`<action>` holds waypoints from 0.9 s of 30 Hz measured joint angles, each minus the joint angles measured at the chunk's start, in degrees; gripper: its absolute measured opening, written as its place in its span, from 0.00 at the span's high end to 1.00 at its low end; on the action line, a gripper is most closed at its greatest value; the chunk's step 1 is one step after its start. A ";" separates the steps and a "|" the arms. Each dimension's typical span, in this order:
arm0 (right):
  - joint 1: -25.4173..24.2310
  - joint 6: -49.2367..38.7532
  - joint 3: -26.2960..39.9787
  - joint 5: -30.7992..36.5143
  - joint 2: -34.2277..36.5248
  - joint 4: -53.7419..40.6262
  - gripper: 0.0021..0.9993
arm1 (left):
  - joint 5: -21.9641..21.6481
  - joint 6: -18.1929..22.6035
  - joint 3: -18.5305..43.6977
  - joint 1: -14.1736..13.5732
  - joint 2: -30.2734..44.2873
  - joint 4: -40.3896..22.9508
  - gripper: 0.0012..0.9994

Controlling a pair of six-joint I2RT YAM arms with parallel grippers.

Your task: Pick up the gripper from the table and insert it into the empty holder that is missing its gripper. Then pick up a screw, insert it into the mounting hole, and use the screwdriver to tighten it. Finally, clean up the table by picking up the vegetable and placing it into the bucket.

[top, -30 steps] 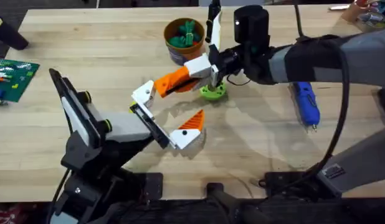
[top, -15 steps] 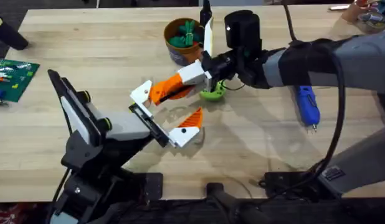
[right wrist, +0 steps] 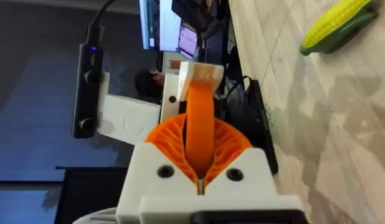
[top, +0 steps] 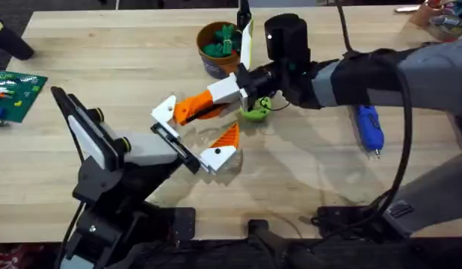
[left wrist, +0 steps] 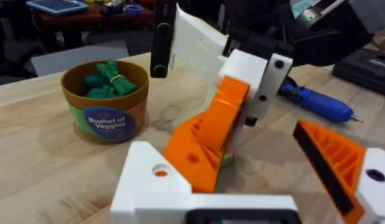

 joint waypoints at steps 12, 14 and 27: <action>-0.48 -0.75 -0.43 -6.90 0.02 -2.45 0.97 | 15.46 1.13 0.04 0.35 0.01 -0.15 0.01; -0.50 -1.21 -0.49 -7.15 0.02 -2.48 0.97 | 16.08 1.21 0.07 0.37 0.01 -0.23 0.01; -0.23 -3.22 -0.52 -6.31 0.02 -2.45 0.97 | 16.18 1.53 0.07 0.40 0.00 -0.30 0.01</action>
